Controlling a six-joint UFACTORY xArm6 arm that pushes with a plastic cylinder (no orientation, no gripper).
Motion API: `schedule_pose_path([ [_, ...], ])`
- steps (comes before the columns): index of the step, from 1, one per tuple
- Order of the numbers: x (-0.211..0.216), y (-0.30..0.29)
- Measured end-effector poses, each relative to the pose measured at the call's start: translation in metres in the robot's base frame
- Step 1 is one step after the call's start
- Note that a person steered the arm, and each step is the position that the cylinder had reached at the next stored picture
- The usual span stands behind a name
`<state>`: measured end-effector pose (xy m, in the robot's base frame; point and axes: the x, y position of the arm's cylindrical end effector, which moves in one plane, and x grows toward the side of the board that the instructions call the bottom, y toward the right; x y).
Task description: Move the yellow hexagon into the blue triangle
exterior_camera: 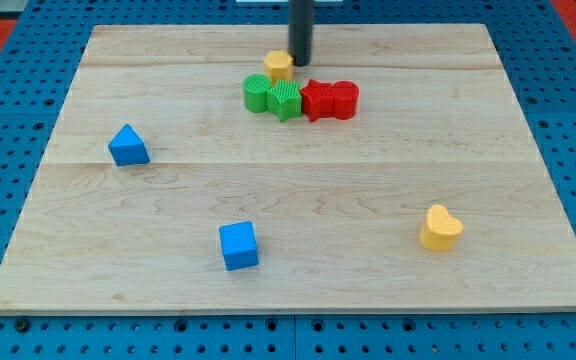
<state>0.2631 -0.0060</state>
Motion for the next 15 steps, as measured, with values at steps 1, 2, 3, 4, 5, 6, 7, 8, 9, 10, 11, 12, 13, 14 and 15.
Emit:
schedule_pose_path([
  [1,0.001,-0.03],
  [2,0.001,-0.032],
  [3,-0.001,0.01],
  [4,0.025,-0.027],
  [5,0.055,-0.09],
  [6,0.068,-0.137],
  [7,0.027,-0.141],
  [8,0.058,-0.172],
  [9,0.089,-0.182],
  [10,0.087,-0.2],
  [11,0.072,-0.208],
  [12,0.087,-0.234],
  [13,0.089,-0.246],
  [14,0.097,-0.251],
  [15,0.106,-0.239],
])
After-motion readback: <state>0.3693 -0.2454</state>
